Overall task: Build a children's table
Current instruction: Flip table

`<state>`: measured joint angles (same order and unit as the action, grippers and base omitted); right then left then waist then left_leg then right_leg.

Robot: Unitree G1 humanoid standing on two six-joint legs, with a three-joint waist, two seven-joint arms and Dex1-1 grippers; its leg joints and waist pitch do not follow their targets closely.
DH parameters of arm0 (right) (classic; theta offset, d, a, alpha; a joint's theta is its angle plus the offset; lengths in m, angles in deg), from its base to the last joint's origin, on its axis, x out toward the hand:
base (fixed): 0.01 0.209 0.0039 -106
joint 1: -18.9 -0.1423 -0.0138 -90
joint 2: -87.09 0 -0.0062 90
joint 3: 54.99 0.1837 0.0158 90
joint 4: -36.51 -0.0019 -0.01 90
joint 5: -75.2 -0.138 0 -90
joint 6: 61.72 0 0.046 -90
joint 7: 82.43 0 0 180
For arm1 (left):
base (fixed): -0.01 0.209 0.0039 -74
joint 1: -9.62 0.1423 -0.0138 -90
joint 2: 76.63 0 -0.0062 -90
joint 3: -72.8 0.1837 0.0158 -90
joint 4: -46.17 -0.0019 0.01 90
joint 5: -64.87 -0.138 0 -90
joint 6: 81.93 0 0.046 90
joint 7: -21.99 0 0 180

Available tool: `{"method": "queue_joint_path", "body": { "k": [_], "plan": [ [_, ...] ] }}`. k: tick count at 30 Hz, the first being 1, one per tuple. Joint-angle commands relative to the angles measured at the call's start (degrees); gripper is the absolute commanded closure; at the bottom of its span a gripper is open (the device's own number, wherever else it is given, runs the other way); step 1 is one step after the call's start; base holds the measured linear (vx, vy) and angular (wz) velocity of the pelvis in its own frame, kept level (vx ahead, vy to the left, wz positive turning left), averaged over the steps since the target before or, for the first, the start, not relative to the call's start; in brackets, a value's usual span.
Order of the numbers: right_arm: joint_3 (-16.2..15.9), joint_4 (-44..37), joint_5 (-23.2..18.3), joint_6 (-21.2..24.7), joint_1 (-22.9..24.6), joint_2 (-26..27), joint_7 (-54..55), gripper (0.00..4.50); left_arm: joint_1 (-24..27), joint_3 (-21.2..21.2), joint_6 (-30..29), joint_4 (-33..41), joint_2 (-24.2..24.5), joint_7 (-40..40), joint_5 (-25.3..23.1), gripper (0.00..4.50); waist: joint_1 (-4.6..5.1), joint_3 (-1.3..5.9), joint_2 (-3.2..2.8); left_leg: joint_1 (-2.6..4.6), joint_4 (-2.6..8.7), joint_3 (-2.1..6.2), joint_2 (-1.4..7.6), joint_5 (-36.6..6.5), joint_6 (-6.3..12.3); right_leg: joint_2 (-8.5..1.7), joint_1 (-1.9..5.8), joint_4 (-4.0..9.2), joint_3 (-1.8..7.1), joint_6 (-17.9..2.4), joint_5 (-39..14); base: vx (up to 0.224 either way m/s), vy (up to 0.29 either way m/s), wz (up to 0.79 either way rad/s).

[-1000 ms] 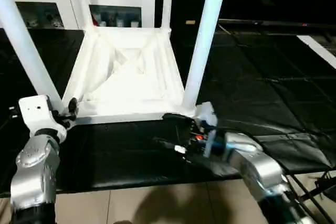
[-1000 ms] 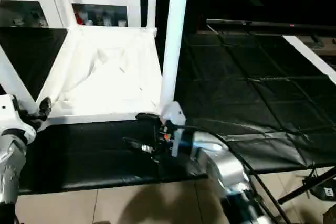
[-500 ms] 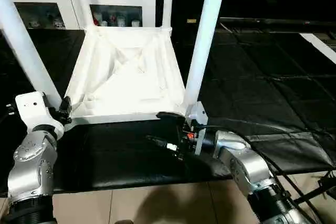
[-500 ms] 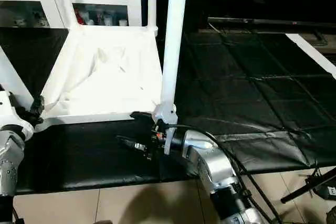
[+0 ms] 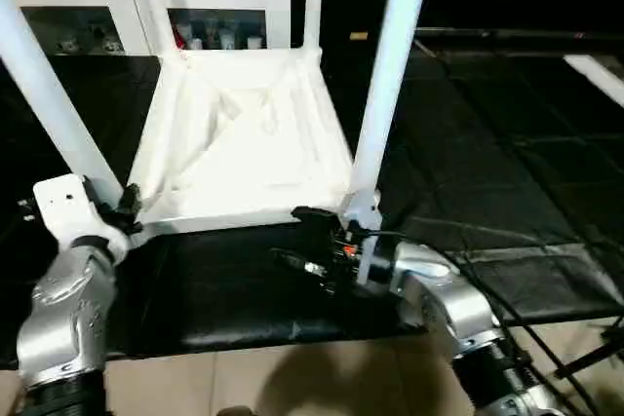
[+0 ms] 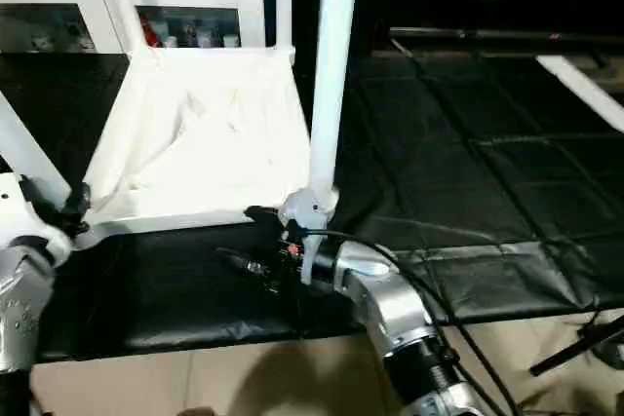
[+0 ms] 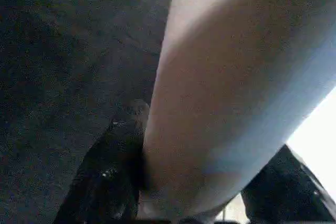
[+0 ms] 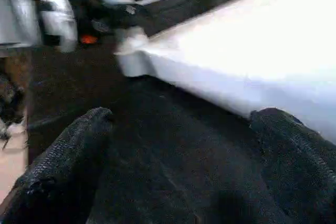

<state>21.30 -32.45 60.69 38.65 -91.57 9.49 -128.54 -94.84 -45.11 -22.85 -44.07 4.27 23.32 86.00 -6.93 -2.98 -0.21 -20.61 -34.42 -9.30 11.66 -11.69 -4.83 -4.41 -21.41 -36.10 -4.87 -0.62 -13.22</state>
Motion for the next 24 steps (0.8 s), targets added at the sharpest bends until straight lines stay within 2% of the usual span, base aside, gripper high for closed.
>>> {"method": "queue_joint_path", "body": {
  "k": [1, 4, 5, 9, 13, 17, 20, 22, 23, 24],
  "plan": [
    [1.6, 0.7, -0.2, 1.9, -1.4, 0.6, 2.4, 0.00, -1.1, -1.5, -3.5, 0.4, -3.9, -0.5, 10.2, 2.32, -0.09, 3.57, 0.37, -0.23, 4.11, 0.39, 1.61, -3.9, 1.44, -4.22, 2.75, 3.37, 3.30, -13.8, 2.9, 0.000, 0.000, 0.00],
    [2.6, 1.7, -0.7, 2.5, -1.9, 1.4, 3.9, 0.00, -1.3, -1.6, -5.4, 2.1, -5.8, -1.8, 11.8, 2.32, -0.24, 3.90, 0.17, -0.14, 3.68, 0.25, 1.66, -1.4, 2.35, -3.89, 2.31, 3.09, 3.25, -13.7, 5.9, 0.000, 0.000, 0.00],
    [3.4, 2.0, -1.6, 2.4, -2.2, 2.0, 4.2, 0.00, -1.2, -0.8, -5.9, 2.8, -6.0, -1.5, 11.3, 2.33, -0.26, 3.86, 0.34, -0.12, 3.74, 0.19, 1.65, -1.4, 2.50, -3.84, 2.24, 3.17, 3.24, -13.7, 6.1, 0.000, 0.000, 0.00],
    [10.0, 4.8, -6.9, 0.9, -5.1, 7.0, 9.6, 0.00, -0.9, 2.0, -8.4, 6.2, -7.4, -1.3, 9.2, 2.39, -0.12, 3.68, 0.12, 0.04, 4.11, 0.29, 1.98, -3.7, 2.57, -3.99, 2.06, 3.35, 3.20, -12.6, 3.2, 0.000, 0.000, 0.00],
    [13.7, 6.8, -10.8, -1.2, -7.9, 10.2, 9.7, 0.00, -1.0, 3.9, -9.2, 7.1, -7.2, -2.5, 9.9, 2.39, -0.46, 3.88, 0.13, -0.07, 3.90, 0.22, 1.80, -1.5, 2.73, -3.77, 2.17, 3.02, 3.15, -12.1, 6.7, 0.000, 0.000, 0.00],
    [16.6, 12.6, -11.2, -2.8, -12.2, 12.3, 14.1, 0.00, -0.4, 6.5, -9.5, 8.2, -6.5, -1.7, 8.5, 2.39, -0.33, 4.09, 0.05, -0.12, 3.72, 0.18, 1.67, 0.1, 2.32, -3.78, 2.18, 2.74, 3.07, -12.5, 8.7, 0.000, 0.000, 0.00],
    [19.9, 15.5, -13.7, -2.9, -14.7, 14.1, 15.5, 0.00, -0.1, 7.6, -10.1, 9.1, -6.5, -1.2, 7.1, 2.39, -0.61, 4.08, 0.09, -0.01, 3.60, 0.02, 1.73, 0.5, 2.30, -3.73, 2.13, 2.71, 3.11, -12.2, 8.6, 0.000, 0.000, 0.00],
    [20.5, 16.0, -14.5, -2.8, -15.2, 14.4, 15.6, 0.00, 0.1, 8.0, -10.2, 9.4, -6.5, -1.1, 6.7, 2.39, -0.90, 4.18, 0.08, 0.03, 3.47, -0.01, 1.65, 1.5, 2.74, -3.60, 2.10, 2.56, 3.07, -12.0, 10.2, 0.000, 0.000, 0.00],
    [22.4, 17.5, -16.7, -2.1, -16.6, 15.2, 16.0, 0.00, 0.5, 9.1, -10.2, 9.9, -6.4, -1.0, 6.2, 2.39, -0.88, 4.19, 0.13, 0.00, 3.48, -0.03, 1.65, 1.6, 2.89, -3.59, 2.14, 2.56, 3.06, -11.9, 10.4, 0.000, 0.000, 0.00],
    [22.9, 18.1, -17.2, -1.9, -17.1, 15.4, 16.2, 0.00, 0.6, 9.4, -10.1, 10.0, -6.5, -1.2, 6.3, 2.39, -0.84, 4.24, 0.20, -0.10, 3.46, 0.01, 1.61, 1.7, 2.98, -3.65, 2.25, 2.47, 3.01, -11.9, 10.5, 0.000, 0.000, 0.00]
  ]
}}
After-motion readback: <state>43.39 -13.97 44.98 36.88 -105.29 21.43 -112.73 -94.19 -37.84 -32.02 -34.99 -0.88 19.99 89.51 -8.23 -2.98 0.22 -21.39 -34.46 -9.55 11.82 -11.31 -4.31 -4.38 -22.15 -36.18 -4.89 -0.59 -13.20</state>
